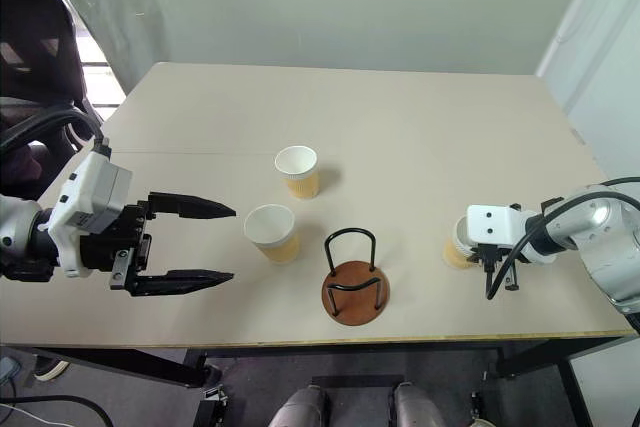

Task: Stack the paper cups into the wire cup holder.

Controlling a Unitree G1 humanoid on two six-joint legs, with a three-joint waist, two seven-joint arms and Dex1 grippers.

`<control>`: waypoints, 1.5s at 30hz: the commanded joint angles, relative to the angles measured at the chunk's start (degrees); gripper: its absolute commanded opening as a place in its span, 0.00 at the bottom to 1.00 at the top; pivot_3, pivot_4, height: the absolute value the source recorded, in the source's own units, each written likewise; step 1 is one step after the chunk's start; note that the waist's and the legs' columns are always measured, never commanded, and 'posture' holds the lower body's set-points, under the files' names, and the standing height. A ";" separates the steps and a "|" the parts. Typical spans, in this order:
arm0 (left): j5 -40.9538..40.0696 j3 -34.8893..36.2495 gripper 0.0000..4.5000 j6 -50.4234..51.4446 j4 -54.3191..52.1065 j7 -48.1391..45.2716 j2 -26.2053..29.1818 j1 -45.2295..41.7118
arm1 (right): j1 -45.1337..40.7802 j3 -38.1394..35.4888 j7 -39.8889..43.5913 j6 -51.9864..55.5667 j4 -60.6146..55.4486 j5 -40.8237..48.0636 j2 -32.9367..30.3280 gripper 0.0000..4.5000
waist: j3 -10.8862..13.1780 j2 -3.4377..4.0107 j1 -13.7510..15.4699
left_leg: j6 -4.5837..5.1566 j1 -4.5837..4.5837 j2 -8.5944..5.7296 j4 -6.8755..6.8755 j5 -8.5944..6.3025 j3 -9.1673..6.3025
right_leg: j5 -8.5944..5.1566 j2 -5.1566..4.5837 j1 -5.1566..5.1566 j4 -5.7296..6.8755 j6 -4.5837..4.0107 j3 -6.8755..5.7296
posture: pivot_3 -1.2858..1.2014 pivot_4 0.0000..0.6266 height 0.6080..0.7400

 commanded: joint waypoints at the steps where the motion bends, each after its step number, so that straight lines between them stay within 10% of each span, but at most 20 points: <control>1: -0.67 1.72 1.00 0.00 -1.00 0.30 0.60 -0.14 | -2.52 -1.67 2.49 -1.54 -1.14 0.59 -0.85 0.00 | 0.00 0.00 -0.04 | 0.00 0.00 0.00 -0.01 0.00 0.01 | 0.00 0.00 0.00 0.00 0.00 0.00 | 0.52 0.24 1.00; 16: 2.17 -4.49 1.00 -3.25 1.99 -0.15 -0.25 -3.60 | -32.63 -2.37 16.09 -0.80 -6.53 17.99 9.22 0.00 | 0.02 0.04 -0.44 | 0.01 0.03 0.08 -0.14 0.01 0.03 | -0.12 0.10 -0.10 0.07 -0.27 -0.04 | 0.52 0.24 1.00; 45: 2.26 -2.76 1.00 -2.62 0.15 0.85 0.24 -1.12 | -29.85 9.30 16.62 -8.88 -7.48 12.63 13.73 0.00 | 0.02 0.03 -0.51 | 0.00 0.03 0.13 -0.06 0.01 0.07 | -0.20 0.09 -0.18 0.34 -0.45 -0.06 | 0.52 0.24 1.00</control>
